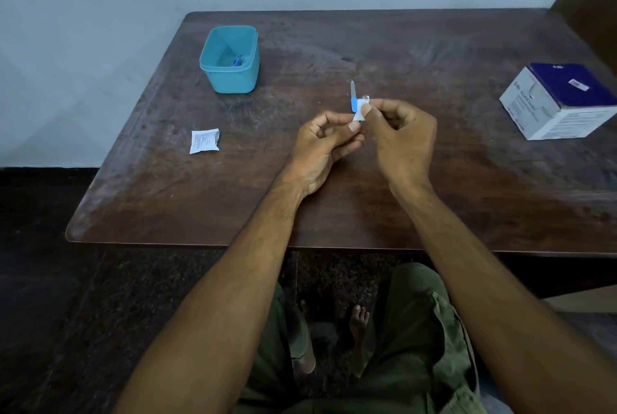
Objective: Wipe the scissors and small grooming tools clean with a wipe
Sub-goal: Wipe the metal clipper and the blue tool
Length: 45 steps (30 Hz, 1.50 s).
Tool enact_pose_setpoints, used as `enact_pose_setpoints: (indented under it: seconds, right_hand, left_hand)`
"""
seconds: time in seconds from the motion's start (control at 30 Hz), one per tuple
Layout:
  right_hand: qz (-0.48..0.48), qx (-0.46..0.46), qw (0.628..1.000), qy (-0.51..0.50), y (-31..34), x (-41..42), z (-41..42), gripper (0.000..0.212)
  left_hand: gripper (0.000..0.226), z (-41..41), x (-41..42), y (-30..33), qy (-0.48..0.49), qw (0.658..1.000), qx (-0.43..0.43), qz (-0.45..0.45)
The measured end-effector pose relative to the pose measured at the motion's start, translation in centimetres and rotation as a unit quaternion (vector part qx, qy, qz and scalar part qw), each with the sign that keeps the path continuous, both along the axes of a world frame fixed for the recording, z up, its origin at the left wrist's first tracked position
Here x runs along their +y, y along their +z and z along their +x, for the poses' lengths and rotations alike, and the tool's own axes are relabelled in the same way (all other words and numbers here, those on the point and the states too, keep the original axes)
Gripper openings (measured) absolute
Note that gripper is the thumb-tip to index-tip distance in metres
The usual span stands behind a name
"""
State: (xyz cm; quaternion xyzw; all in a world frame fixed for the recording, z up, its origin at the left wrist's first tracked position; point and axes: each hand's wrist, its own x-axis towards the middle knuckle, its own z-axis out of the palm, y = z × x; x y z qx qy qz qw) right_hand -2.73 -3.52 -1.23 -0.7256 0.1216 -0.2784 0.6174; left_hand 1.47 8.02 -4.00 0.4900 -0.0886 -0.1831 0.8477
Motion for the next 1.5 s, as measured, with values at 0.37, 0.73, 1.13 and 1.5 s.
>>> enact_pose_setpoints:
  seconds: [0.37, 0.73, 1.13, 1.5]
  right_hand:
    - [-0.001, 0.031, 0.999, 0.044, 0.0, -0.6, -0.1, 0.009]
    - [0.013, 0.027, 0.998, 0.057, -0.3, -0.7, -0.6, 0.003]
    - [-0.004, 0.036, 0.996, 0.087, 0.1, -1.1, -0.4, 0.005]
    - [0.019, 0.047, 0.995, 0.089, 0.9, -1.3, 0.1, 0.005]
  left_hand:
    - [0.011, 0.0, 0.0, -0.3, 0.000, 1.000, -0.016, 0.014]
    - [0.011, -0.1, -0.3, -0.4, 0.002, 0.998, -0.033, 0.046]
    - [0.015, 0.1, -0.1, -0.7, 0.002, 0.998, -0.028, 0.049]
    - [0.010, -0.2, -0.3, -0.5, -0.004, 0.996, -0.037, 0.077]
